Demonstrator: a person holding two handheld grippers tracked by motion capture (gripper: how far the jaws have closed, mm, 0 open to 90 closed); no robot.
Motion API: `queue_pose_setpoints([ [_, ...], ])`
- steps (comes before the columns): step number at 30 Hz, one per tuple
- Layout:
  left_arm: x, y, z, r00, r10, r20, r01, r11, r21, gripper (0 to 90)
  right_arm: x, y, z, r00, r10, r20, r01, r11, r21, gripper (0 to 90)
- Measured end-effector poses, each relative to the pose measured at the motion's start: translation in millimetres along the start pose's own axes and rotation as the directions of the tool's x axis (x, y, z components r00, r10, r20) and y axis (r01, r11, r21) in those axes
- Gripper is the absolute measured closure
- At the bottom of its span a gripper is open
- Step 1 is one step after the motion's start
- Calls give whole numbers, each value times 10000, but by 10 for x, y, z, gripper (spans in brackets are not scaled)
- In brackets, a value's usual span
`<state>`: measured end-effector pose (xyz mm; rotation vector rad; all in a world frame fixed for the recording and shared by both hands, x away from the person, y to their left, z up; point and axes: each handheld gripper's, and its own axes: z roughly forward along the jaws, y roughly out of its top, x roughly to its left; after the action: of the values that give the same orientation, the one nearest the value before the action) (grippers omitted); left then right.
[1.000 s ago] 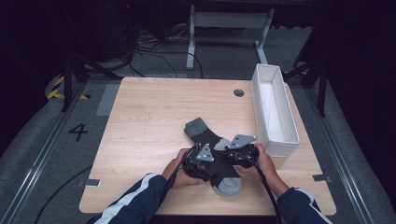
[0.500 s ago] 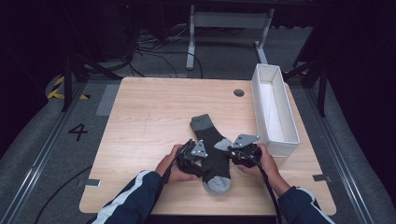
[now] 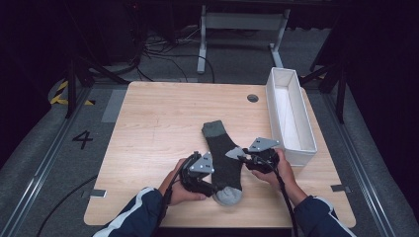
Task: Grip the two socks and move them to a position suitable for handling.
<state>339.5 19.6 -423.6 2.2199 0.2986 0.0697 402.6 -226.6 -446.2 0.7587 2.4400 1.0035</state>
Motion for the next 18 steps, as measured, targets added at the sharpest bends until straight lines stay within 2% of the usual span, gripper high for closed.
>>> queue_pose_setpoints([
  [2,-110,-21,96,9982,242,555,-257,9993,266,444,1,11,31,9998,43,-179,-44,10000,-32,600],
  [3,-147,-32,131,9976,245,645,-274,9986,444,448,2,21,62,9998,86,-154,-86,10000,-11,578],
  [5,-240,-66,242,9947,513,886,-595,9939,930,446,3,37,111,9994,270,-215,-271,9996,-33,562],
  [7,-259,-98,314,9937,659,907,-781,9873,1381,461,-5,46,161,9990,392,-194,-391,9992,40,533],
  [9,-252,-150,374,9934,638,948,-790,9829,1666,499,-29,43,204,9984,530,-210,-528,9985,121,515],
  [12,-230,-185,367,9942,708,809,-847,9793,1839,620,-70,18,255,9958,818,-423,-804,9962,325,503],
  [15,-209,-203,337,9945,714,763,-852,9770,1956,697,-104,7,270,9920,1017,-746,-987,9942,435,554],
  [16,-200,-208,329,9937,781,799,-927,9756,1991,714,-104,9,266,9925,925,-799,-891,9950,458,596],
  [17,-200,-208,329,9937,781,799,-927,9756,1991,734,-104,9,266,9925,925,-799,-891,9950,458,596],
  [18,-194,-213,317,9938,807,758,-947,9746,2029,734,-97,14,256,9934,814,-808,-779,9959,454,659],
])
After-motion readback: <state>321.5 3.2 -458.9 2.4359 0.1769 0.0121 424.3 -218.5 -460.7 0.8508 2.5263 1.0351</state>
